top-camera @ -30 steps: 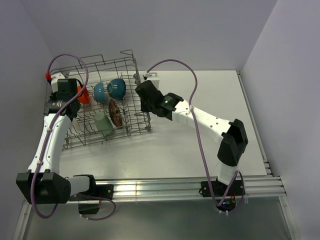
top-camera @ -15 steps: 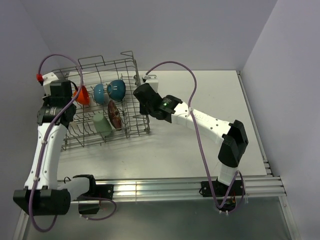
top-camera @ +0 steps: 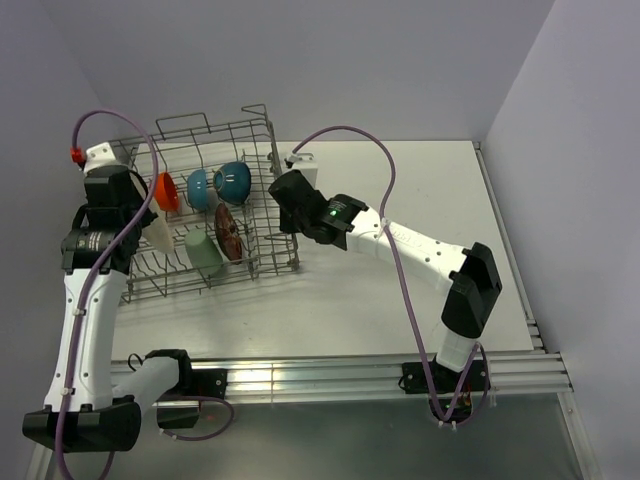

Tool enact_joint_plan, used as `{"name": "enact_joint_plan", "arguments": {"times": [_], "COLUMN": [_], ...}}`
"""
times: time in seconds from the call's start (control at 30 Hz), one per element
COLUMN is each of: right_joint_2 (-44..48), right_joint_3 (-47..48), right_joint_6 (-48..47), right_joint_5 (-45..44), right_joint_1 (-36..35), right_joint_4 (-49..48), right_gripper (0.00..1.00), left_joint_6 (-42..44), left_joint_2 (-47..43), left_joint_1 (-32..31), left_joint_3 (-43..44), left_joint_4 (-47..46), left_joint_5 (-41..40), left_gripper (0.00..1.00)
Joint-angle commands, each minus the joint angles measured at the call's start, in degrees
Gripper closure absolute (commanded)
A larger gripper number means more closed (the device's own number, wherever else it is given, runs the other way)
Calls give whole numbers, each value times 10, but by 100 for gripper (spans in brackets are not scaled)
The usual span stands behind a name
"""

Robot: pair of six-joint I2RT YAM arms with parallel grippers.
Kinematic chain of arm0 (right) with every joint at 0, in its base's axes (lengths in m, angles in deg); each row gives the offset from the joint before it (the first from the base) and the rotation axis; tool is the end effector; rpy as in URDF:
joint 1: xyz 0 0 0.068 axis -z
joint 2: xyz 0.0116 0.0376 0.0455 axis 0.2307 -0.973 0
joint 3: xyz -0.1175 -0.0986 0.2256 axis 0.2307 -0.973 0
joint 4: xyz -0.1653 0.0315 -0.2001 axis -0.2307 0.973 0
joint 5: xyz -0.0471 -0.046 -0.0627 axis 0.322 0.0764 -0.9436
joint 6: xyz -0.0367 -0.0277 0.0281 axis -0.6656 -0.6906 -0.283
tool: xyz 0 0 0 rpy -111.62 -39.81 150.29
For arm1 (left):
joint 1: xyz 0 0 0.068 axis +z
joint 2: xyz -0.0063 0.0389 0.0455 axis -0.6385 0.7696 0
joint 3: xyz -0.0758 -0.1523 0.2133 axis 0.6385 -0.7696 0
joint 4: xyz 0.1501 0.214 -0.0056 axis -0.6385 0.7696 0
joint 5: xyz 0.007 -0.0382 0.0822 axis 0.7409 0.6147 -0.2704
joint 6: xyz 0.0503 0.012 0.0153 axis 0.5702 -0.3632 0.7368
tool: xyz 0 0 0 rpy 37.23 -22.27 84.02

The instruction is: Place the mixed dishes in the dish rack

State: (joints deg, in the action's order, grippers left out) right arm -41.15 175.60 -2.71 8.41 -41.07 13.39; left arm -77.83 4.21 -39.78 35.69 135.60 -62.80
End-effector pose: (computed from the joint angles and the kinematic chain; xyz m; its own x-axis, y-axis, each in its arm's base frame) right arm 0.2429 0.3155 0.3360 -0.6347 0.0241 -0.7724 -0.2576 0.9358 0.2408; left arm 0.1912 0.0136 0.4115 -0.3517 -0.3172 -0.8807 -0.4846 0.8667 -0.1186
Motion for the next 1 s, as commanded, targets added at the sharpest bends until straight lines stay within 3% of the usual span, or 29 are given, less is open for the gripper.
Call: {"name": "enact_joint_plan", "arguments": {"times": [0.0, 0.27, 0.97], "right_joint_2": [45, 42, 50], "right_joint_3": [-13, -18, -26], "right_joint_6": [40, 40, 39], "right_joint_5": [45, 57, 64], "right_joint_1": [-17, -16, -14], "right_joint_4": [-41, -43, -48], "right_gripper": [100, 100, 100], "left_joint_6": [35, 90, 181], "left_joint_2": [-28, -84, -42], "left_joint_1": [-1, -1, -1], "left_joint_3": [-6, -57, -135], "left_joint_4": [-67, -108, -143], "left_joint_5": [23, 48, 110], "left_gripper": [100, 100, 100]}}
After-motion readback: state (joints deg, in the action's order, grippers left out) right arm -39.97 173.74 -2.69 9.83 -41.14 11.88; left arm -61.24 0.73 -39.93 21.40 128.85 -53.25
